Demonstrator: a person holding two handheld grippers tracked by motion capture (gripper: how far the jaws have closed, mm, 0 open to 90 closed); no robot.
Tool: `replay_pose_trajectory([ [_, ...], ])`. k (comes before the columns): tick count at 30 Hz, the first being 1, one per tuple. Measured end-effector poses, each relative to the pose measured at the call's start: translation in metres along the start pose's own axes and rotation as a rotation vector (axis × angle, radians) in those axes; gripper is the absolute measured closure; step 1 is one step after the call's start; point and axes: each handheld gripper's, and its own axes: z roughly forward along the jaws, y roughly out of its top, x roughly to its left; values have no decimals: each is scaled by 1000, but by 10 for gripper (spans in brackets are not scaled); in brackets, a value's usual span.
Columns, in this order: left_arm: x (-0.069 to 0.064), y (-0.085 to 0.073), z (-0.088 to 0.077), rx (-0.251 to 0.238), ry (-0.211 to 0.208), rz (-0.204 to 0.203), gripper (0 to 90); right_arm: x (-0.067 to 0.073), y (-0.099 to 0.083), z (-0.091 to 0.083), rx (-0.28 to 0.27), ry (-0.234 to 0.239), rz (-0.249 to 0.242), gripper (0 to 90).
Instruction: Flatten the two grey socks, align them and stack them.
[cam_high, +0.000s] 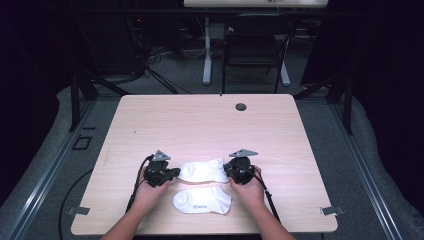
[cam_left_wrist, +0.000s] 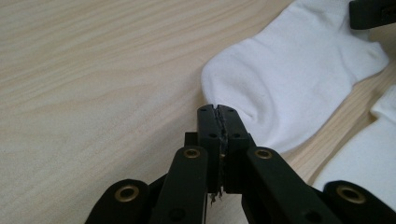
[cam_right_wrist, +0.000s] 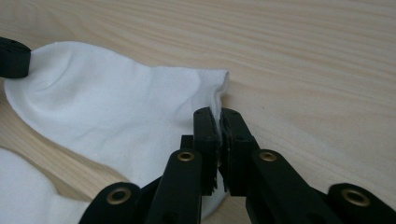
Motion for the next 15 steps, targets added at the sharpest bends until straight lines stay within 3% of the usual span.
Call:
replay_pose_trajectory([
  [15,-5,8,-19,-47,-20,6,896,9,11,-22,-51,33,5,862],
])
